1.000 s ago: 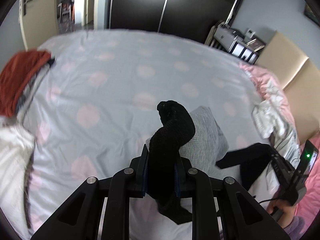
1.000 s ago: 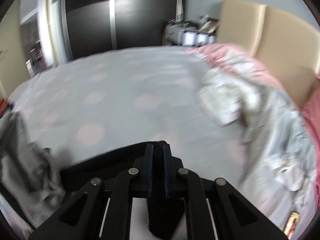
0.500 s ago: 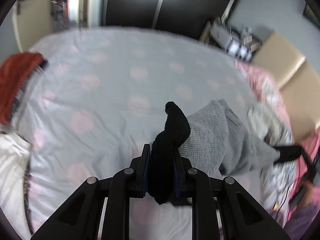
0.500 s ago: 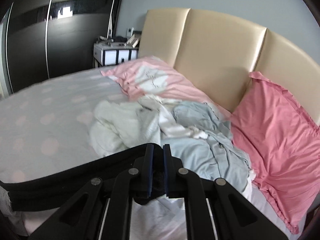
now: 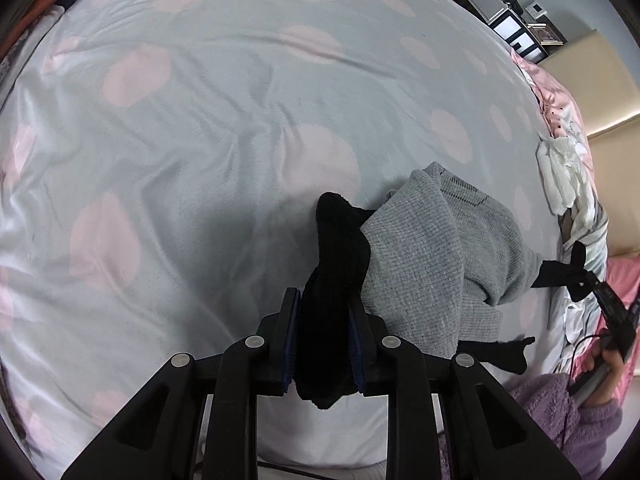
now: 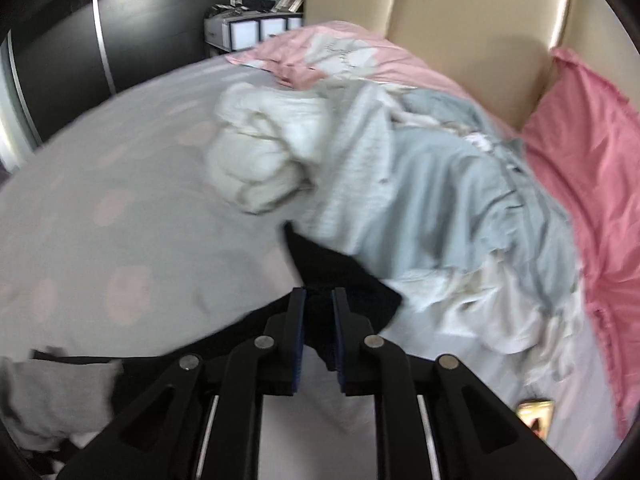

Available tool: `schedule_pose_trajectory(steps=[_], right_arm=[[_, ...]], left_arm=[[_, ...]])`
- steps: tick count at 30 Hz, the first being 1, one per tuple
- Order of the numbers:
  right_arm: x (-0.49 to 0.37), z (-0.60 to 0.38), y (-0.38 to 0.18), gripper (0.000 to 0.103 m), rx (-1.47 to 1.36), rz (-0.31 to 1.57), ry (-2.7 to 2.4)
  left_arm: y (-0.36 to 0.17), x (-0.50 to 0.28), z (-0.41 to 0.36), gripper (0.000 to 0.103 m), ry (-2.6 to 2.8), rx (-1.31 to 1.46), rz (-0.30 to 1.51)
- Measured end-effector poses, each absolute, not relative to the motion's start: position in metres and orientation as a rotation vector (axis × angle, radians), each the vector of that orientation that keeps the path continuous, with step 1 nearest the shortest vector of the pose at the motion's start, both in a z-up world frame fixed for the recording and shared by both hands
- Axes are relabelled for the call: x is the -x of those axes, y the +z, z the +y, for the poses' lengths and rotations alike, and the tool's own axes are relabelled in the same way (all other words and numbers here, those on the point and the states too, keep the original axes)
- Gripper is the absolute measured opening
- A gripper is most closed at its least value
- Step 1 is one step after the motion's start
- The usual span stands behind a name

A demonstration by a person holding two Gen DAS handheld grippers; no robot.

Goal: Fold clothes

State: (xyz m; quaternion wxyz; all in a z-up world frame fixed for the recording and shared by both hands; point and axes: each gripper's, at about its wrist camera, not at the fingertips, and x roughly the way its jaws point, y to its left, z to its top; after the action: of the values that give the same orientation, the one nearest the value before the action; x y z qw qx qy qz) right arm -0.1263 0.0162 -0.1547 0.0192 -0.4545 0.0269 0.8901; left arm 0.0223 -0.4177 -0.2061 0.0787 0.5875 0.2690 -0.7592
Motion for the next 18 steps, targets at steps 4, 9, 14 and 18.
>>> schedule_pose_trajectory(steps=[4, 9, 14, 18], right_arm=[[0.118, -0.016, -0.161, 0.025, 1.593, 0.130, 2.887], [0.110, -0.056, -0.181, 0.030, 1.872, 0.222, 2.901], [0.101, -0.084, -0.202, 0.036, 2.073, 0.323, 2.864], [0.097, -0.095, -0.214, 0.036, 2.153, 0.348, 2.832]], left_arm=[[-0.198, -0.028, -0.414, 0.029, -2.281, -1.700, 0.741], [-0.162, -0.047, -0.412, 0.042, -2.366, -1.490, 0.677], [-0.150, -0.042, -0.397, 0.051, -2.471, -1.446, 0.692], [-0.154, -0.022, -0.374, 0.054, -2.509, -1.529, 0.632]])
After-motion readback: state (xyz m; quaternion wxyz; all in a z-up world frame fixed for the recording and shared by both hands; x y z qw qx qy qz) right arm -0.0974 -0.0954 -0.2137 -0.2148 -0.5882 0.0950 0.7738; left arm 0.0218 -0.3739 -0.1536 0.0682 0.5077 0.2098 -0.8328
